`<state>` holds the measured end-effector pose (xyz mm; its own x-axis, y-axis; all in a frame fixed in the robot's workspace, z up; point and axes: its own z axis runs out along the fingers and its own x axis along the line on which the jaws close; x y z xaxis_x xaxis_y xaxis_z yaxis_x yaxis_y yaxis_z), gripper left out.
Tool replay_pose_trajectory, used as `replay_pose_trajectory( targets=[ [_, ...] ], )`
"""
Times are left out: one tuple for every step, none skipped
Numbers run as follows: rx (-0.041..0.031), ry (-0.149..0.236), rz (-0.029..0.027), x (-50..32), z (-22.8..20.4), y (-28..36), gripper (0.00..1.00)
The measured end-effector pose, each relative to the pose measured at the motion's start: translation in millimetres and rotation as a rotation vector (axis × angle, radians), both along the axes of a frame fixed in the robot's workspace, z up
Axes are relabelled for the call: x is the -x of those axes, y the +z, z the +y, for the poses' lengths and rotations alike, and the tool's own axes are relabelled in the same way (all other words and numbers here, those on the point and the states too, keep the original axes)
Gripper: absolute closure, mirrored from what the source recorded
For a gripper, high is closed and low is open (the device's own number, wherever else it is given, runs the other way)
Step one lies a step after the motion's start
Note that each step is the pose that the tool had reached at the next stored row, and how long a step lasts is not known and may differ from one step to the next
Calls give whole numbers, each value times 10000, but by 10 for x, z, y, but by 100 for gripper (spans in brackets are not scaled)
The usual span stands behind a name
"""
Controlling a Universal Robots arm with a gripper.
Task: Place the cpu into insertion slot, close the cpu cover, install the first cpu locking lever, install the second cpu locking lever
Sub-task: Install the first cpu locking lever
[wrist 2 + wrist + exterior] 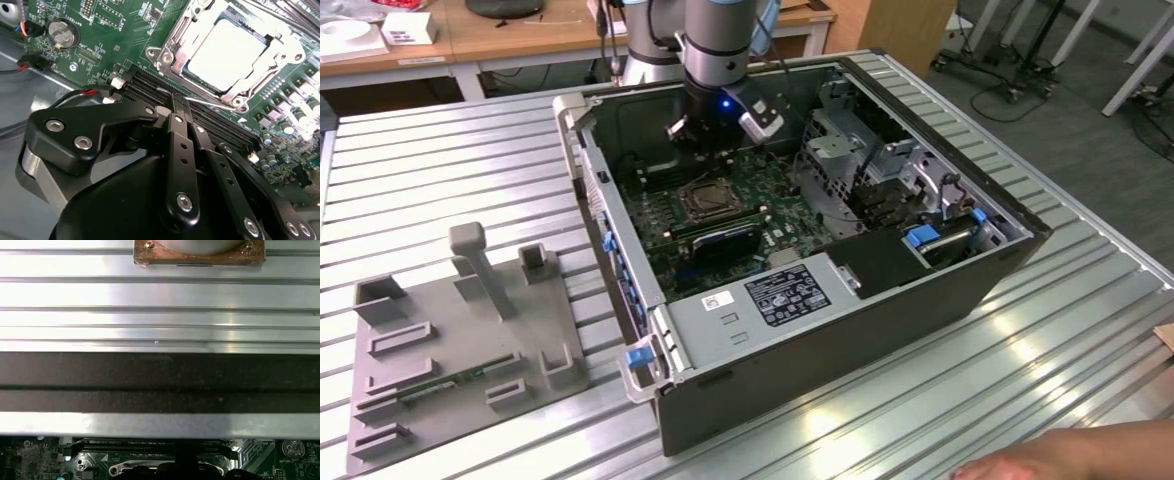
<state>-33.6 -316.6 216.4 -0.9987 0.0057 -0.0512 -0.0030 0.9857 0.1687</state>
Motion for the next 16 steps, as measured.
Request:
replay_pose_trajectory(
  targets=[
    [-1,0,-1,0,0,16,90],
    [0,0,-3,1,0,30,90],
    [-1,-1,-5,1,0,39,90],
    [0,-1,-9,2,0,43,90],
    [-2,-2,-16,5,0,43,90],
    [-2,-1,-21,8,-1,43,90],
    [0,0,-28,16,-4,44,90],
    [0,0,-37,28,-7,44,90],
    [-1,0,-48,44,-10,44,90],
    [0,0,-58,60,-13,44,90],
    [-1,-1,-68,76,-16,44,90],
    [0,-1,-76,95,-18,43,90],
    [-1,-1,-83,116,-20,43,90],
    [-2,0,-87,137,-23,43,90],
    [-1,0,-93,157,-25,43,90],
    [-1,0,-100,176,-27,43,90]
  ],
)
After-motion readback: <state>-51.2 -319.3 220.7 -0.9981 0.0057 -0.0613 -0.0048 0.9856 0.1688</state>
